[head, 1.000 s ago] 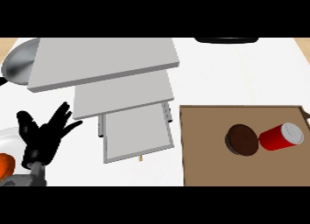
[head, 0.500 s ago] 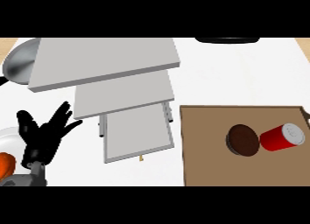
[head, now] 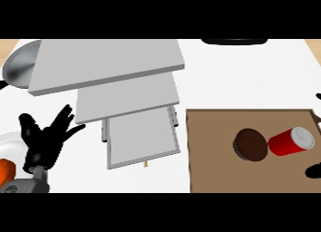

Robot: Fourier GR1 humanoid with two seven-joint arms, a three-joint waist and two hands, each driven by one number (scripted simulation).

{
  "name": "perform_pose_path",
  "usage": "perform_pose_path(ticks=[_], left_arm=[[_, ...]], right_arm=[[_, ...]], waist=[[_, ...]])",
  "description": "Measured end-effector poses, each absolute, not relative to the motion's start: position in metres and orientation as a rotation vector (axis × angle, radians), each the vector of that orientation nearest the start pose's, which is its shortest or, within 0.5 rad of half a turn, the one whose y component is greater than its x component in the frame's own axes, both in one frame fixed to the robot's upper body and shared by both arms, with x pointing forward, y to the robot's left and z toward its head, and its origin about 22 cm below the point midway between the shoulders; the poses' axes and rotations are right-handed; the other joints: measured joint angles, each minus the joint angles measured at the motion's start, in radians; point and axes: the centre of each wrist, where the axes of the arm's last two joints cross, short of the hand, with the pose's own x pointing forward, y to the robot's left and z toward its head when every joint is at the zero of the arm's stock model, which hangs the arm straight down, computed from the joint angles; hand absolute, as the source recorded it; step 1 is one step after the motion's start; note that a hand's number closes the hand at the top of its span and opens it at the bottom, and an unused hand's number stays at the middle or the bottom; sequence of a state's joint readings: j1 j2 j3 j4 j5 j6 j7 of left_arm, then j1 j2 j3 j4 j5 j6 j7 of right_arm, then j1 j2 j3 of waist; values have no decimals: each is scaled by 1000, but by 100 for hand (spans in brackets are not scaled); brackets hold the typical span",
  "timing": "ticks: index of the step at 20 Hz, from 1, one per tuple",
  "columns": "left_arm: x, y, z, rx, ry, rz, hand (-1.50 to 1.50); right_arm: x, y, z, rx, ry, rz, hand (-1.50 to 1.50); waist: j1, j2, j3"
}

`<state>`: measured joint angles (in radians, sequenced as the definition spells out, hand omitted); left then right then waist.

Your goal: Pick the can from the tray and place it in the tiered shelf

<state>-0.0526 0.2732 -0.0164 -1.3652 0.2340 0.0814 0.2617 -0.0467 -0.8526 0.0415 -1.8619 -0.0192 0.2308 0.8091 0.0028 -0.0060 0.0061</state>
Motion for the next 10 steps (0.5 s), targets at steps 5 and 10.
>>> perform_pose_path(ticks=[5, 10], left_arm=[[253, 296, -17, 104, -1151, 46, 0], [252, 297, -17, 91, -1162, 49, 0]], right_arm=[[240, -330, 155, -709, -893, 696, -150], [247, -322, 138, -720, -879, 698, -150]], waist=[[0, 0, -1], [0, 1, -1]])
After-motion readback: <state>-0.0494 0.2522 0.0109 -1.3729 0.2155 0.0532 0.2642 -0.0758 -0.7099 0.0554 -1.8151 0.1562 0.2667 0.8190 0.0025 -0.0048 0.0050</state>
